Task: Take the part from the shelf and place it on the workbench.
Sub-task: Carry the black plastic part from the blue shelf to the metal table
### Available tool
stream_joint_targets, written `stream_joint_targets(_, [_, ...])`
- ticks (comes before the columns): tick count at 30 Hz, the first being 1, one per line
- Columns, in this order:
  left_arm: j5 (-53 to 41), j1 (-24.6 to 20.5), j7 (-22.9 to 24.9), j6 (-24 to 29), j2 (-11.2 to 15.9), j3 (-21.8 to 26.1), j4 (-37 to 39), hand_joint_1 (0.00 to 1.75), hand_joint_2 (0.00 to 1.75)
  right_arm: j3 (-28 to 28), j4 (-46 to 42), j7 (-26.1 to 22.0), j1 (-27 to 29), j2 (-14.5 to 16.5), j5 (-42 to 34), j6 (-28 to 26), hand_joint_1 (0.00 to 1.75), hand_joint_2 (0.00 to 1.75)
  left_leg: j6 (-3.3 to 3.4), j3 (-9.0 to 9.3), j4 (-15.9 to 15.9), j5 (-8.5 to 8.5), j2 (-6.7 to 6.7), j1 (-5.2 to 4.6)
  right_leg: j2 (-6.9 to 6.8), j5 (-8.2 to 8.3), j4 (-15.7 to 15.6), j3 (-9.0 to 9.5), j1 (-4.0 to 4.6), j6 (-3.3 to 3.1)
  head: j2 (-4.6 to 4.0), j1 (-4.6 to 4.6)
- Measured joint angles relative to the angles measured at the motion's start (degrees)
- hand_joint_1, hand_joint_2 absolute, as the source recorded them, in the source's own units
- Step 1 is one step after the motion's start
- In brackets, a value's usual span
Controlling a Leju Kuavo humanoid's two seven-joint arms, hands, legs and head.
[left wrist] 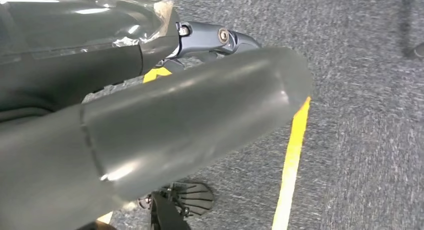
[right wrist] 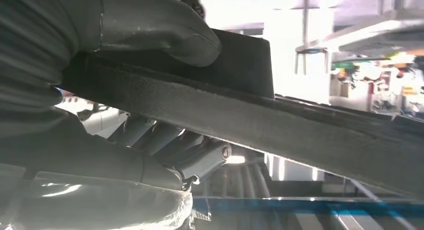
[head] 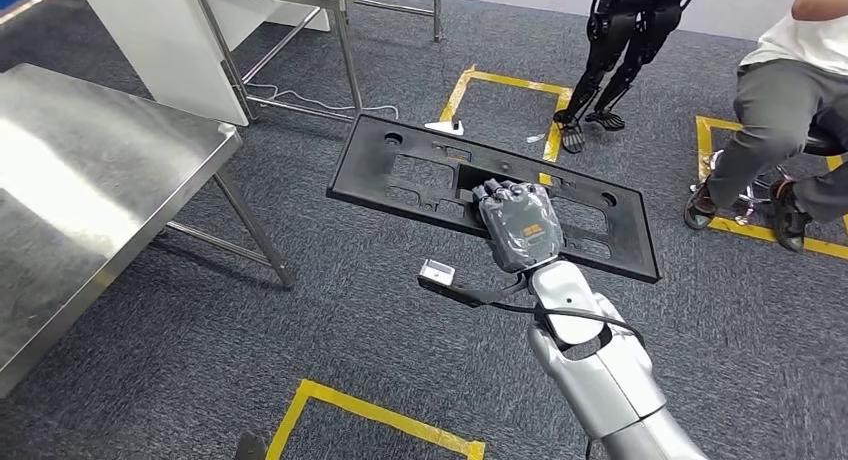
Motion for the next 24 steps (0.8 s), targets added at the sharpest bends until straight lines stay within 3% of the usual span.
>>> stream_joint_targets(2, [0.0,-0.1,-0.1,0.0,0.0,0.0,0.0,0.0,0.0,0.0,0.0,0.0,-0.2,0.2,0.0,0.0,1.73,1.75,-0.22,-3.13,6.5,-3.39,3.3,-0.1,-1.28,-0.06,-0.1,0.06,0.36,-0.79,0.0,-0.24])
stream_joint_targets(4, [0.0,-0.1,-0.2,0.0,0.0,0.0,0.0,0.0,0.0,0.1,0.0,0.0,-0.2,0.1,0.1,0.0,1.73,1.75,-0.3,-6.59,13.4,-5.99,4.44,-0.06,-2.8,-0.21,-0.1,0.05,0.86,-1.19,0.0,-0.28])
stream_joint_targets(5, [0.0,-0.1,-0.2,0.0,0.0,0.0,0.0,0.0,0.0,0.1,0.0,-0.1,-0.2,0.2,0.1,0.1,1.73,1.75,-0.22,-7.15,14.5,-5.91,4.58,-0.06,-3.55,-0.28,-0.1,0.06,1.03,-1.28,0.0,-0.29])
stream_joint_targets(6, [0.1,0.0,-0.2,0.0,0.0,0.0,0.0,0.0,0.0,0.2,0.0,-0.1,-0.2,0.2,0.1,0.1,1.73,1.75,-0.05,-6.48,13.2,-4.81,4.79,-0.1,-4.29,-0.35,0.0,0.12,1.18,-1.37,0.0,-0.3])
stream_joint_targets(7, [0.1,0.0,-0.2,0.0,0.0,0.0,0.0,0.0,0.0,0.3,0.0,-0.1,-0.2,0.2,0.1,0.1,1.73,1.75,0.28,-4.64,9.9,-3.01,5.49,-0.22,-5.0,-0.44,0.0,0.23,1.31,-1.46,0.0,-0.29])
stream_joint_targets(9, [0.1,0.0,-0.2,0.0,0.1,0.0,0.0,0.0,0.0,0.3,0.0,-0.1,-0.3,0.2,0.1,0.1,1.73,1.75,1.06,-0.45,2.2,-0.37,8.35,-0.88,-6.21,-0.69,0.0,0.42,1.73,-1.43,0.0,-0.27])
stream_joint_targets(11, [0.1,-0.1,-0.3,0.0,0.1,0.0,0.0,0.0,0.0,0.4,0.0,-0.1,-0.4,0.3,0.1,0.1,1.73,1.75,1.56,1.1,-0.9,0.12,9.73,-1.55,-7.28,-0.95,0.0,0.49,2.1,-1.1,0.0,-0.2])
stream_joint_targets(13, [0.1,0.0,-0.3,0.1,0.1,0.0,0.0,0.0,0.0,0.4,0.0,-0.1,-0.4,0.6,0.1,0.2,1.73,1.75,1.99,1.07,-1.4,0.37,8.3,-1.58,-8.41,-1.16,-0.1,0.55,2.32,-0.64,0.0,-0.17])
stream_joint_targets(14, [0.1,0.1,-0.3,0.2,0.1,0.0,0.0,0.0,0.0,0.5,0.0,-0.1,-0.4,0.7,0.2,0.2,1.73,1.75,2.27,1.28,-1.8,0.6,7.57,-1.47,-8.09,-1.46,0.1,0.52,2.28,-0.41,0.0,-0.16])
stream_joint_targets(16, [0.2,0.0,-0.3,0.4,0.1,0.0,0.0,0.0,0.0,0.6,-0.1,-0.2,-0.4,0.9,0.2,0.3,1.73,1.75,2.98,1.82,-2.6,1.17,6.2,-1.05,-5.18,-3.31,3.6,-0.94,2.13,-0.41,0.0,-0.07])
stream_joint_targets(18, [0.2,-0.2,-0.4,0.6,0.0,0.1,0.0,0.0,0.0,0.8,-0.1,-0.6,-0.2,0.9,0.3,0.4,1.73,1.75,3.25,1.85,-2.7,1.33,4.7,-0.94,-2.11,-6.23,11.0,-4.36,1.68,-0.74,0.0,0.15])
stream_joint_targets(20, [0.4,-0.1,-0.4,0.6,-0.1,0.1,0.0,0.0,0.0,1.1,0.0,-0.7,0.0,0.8,0.4,0.5,1.73,1.75,3.24,1.8,-2.7,1.35,2.88,-0.91,-1.39,-7.39,15.6,-6.99,1.41,-0.31,0.0,0.28])
stream_joint_targets(21, [0.5,0.0,-0.4,0.6,-0.1,0.2,0.0,0.0,0.0,1.2,0.0,-0.8,0.1,0.8,0.4,0.5,1.73,1.75,3.19,1.81,-2.6,1.36,2.0,-0.88,-1.27,-6.66,14.9,-6.85,1.26,0.21,0.0,0.27])
stream_joint_targets(22, [0.5,0.1,-0.4,0.6,-0.1,0.2,0.0,0.0,0.0,1.3,0.0,-0.8,0.0,0.8,0.3,0.6,1.73,1.75,3.07,1.82,-2.5,1.34,1.1,-0.81,-0.9,-5.09,12.0,-5.62,1.01,0.88,0.0,0.26])
stream_joint_targets(24, [0.6,0.1,-0.4,0.7,-0.1,0.4,0.0,0.0,0.0,1.6,0.1,-0.9,-0.2,0.8,0.2,0.8,1.73,1.75,2.52,1.58,-2.1,1.2,-0.44,-0.78,1.33,-1.83,4.2,-2.08,0.41,1.9,0.0,0.34])
